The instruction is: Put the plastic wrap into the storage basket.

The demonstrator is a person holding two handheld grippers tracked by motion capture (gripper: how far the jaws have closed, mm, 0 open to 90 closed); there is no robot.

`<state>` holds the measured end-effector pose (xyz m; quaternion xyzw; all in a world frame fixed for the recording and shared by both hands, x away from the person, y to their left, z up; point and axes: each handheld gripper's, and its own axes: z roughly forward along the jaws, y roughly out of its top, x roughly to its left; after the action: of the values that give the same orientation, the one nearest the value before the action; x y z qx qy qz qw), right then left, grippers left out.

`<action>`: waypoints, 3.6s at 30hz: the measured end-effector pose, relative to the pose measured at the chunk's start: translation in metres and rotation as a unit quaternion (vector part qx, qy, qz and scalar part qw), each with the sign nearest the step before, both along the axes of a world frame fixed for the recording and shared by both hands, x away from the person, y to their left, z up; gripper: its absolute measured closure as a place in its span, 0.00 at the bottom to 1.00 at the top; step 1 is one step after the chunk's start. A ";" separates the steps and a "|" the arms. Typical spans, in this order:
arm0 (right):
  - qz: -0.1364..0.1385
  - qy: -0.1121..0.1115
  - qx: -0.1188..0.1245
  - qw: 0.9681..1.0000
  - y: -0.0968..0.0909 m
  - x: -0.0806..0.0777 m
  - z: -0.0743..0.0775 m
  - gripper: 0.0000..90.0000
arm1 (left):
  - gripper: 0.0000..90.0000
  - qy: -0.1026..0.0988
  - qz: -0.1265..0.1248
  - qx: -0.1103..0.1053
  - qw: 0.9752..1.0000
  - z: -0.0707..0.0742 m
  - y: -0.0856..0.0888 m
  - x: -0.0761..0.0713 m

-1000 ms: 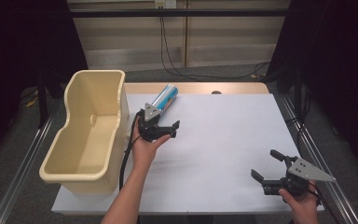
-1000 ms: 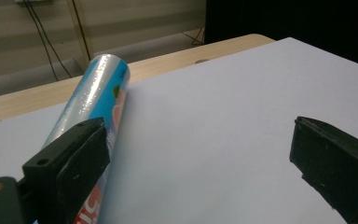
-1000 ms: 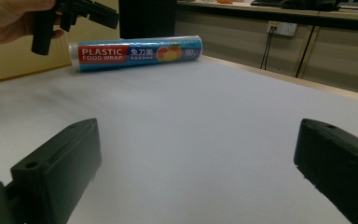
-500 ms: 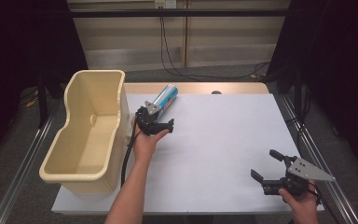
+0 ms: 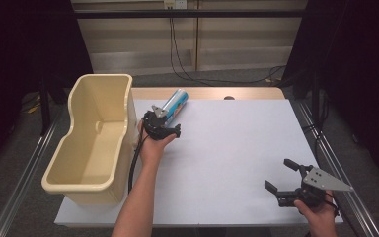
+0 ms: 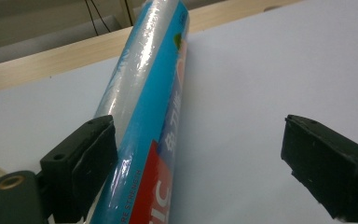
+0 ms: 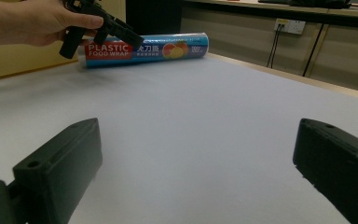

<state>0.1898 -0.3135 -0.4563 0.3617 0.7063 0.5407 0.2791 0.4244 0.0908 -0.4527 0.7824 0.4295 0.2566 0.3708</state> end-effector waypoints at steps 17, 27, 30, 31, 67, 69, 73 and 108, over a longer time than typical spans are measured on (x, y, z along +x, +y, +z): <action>0.005 0.000 -0.003 1.000 0.000 0.001 0.000 0.01 | 0.09 0.008 0.000 0.011 1.000 0.001 -0.002 0.009; 0.005 0.000 0.001 1.000 0.001 0.000 0.000 0.01 | 0.15 0.022 -0.013 0.013 1.000 0.006 -0.008 0.005; 0.007 -0.001 0.000 1.000 0.000 0.000 0.000 0.01 | 0.14 0.015 0.002 0.016 1.000 0.006 -0.004 0.007; 0.006 -0.001 -0.001 1.000 0.000 0.000 0.000 0.01 | 0.14 0.013 0.001 0.025 1.000 0.006 -0.003 0.008; 0.025 0.007 -0.002 1.000 0.006 0.005 -0.002 0.02 | 0.36 0.141 0.015 0.081 0.987 0.005 0.005 -0.014; 0.026 0.006 -0.004 1.000 0.006 0.005 -0.001 0.02 | 0.36 0.154 0.018 0.065 0.986 0.006 0.006 -0.022; 0.023 0.004 0.002 1.000 0.004 0.004 -0.001 0.02 | 0.36 0.160 0.015 0.046 0.986 0.007 0.008 -0.039; 0.016 0.003 0.008 1.000 -0.002 0.003 0.001 0.02 | 0.31 0.249 0.036 0.026 0.968 0.009 -0.018 0.007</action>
<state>0.1931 -0.3159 -0.4556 0.3543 0.7083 0.5499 0.2653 0.4314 0.0731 -0.4434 0.8150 0.5294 0.0783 0.2224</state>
